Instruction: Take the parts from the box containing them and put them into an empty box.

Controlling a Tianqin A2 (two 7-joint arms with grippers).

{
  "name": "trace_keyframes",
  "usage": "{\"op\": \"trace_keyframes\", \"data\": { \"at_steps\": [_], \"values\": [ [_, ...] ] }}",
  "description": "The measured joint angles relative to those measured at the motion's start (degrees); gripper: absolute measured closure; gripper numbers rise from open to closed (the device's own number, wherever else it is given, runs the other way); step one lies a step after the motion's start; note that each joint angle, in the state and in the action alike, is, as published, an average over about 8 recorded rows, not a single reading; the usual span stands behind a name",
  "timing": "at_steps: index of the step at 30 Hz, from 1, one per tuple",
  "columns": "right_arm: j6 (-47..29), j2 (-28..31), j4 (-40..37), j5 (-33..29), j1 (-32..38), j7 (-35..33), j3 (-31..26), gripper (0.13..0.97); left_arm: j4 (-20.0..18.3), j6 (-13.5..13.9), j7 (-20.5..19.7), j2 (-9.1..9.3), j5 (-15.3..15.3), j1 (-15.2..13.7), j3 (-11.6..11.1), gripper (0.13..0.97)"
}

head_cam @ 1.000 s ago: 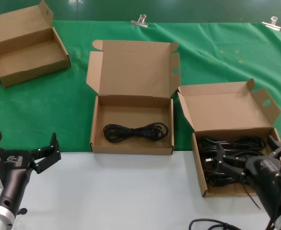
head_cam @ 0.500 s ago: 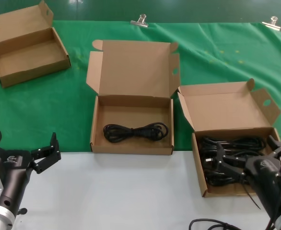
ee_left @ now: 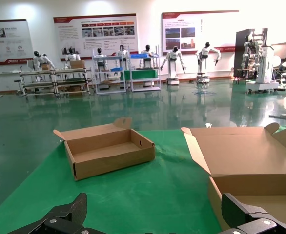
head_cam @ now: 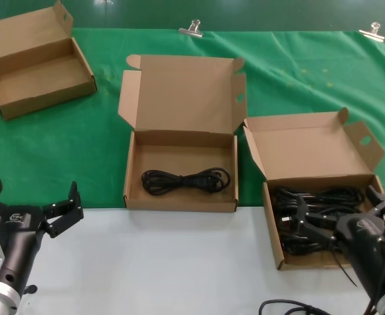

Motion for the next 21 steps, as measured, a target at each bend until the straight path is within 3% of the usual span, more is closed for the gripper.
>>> {"op": "trace_keyframes", "data": {
  "at_steps": [21],
  "values": [
    [0.0,0.0,0.0,0.0,0.0,0.0,0.0,0.129,0.0,0.0,0.0,0.0,0.0,0.0,0.0,0.132]
  ]
}}
